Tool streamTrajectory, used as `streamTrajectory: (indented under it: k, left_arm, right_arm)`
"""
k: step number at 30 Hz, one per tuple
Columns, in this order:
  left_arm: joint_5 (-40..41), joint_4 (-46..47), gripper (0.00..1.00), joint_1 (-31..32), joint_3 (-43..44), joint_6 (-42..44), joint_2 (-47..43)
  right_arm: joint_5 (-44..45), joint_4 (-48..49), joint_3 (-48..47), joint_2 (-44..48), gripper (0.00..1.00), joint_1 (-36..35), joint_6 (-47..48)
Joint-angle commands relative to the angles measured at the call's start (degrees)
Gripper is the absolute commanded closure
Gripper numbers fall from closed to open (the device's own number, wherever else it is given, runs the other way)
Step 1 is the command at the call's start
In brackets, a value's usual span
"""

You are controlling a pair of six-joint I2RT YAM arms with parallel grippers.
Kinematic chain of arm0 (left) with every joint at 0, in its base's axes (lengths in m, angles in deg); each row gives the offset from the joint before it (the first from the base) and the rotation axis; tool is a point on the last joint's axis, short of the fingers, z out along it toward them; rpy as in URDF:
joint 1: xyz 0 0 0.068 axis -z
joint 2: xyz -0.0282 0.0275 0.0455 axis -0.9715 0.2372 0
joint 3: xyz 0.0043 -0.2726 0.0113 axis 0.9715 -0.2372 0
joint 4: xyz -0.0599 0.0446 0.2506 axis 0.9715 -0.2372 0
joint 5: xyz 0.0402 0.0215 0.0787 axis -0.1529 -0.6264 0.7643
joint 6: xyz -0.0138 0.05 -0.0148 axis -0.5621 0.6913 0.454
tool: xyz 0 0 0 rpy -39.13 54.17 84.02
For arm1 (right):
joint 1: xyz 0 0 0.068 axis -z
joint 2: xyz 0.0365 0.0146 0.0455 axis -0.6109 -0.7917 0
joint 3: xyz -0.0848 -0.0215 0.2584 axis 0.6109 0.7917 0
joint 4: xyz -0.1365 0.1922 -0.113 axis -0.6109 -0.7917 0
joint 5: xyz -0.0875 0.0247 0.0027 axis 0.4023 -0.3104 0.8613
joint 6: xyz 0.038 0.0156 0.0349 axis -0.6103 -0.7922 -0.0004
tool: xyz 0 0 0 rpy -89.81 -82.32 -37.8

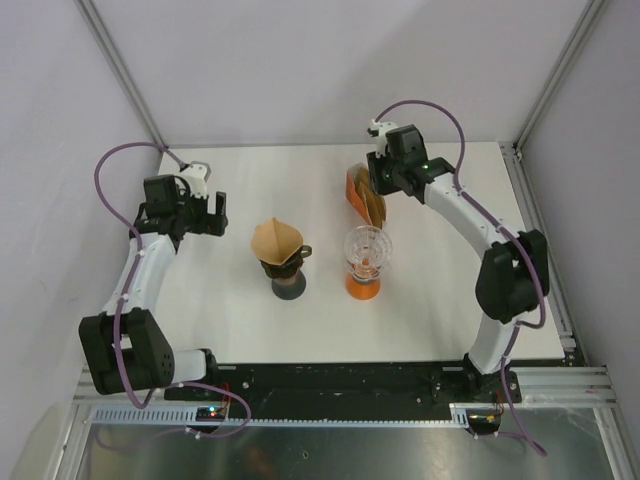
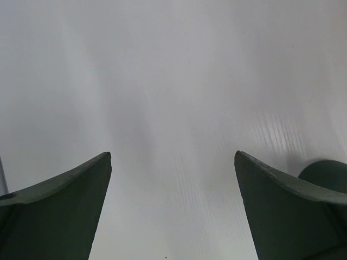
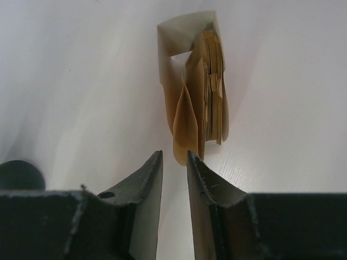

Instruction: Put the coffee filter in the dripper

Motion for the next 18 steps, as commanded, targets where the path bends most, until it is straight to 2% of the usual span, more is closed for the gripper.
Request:
streamTrajectory:
  k: [1,9,13,18]
  left_arm:
    - [1.9,7.6,0.0,-0.5,-1.1,-0.7,0.8]
    - [1.5,8.1,0.0,-0.5,-1.8,-0.7,2.4]
    - [1.4,8.0,0.0,-0.6,-1.6,-0.9,2.4]
    - [0.8,8.0,0.0,-0.6,-1.7,-1.0,2.6]
  right_arm:
    - [1.5,0.5,-5.2,-4.2,0.72,-1.1,0.8]
    - [6.4,-1.3,-8.7,-10.2,0.72,-3.3,-0.2]
    - [8.9,-2.3,-9.8,-11.6,0.67,-3.8,-0.5]
    - [10.5,-2.7,-9.8,-12.0,0.75,-3.8,-1.2]
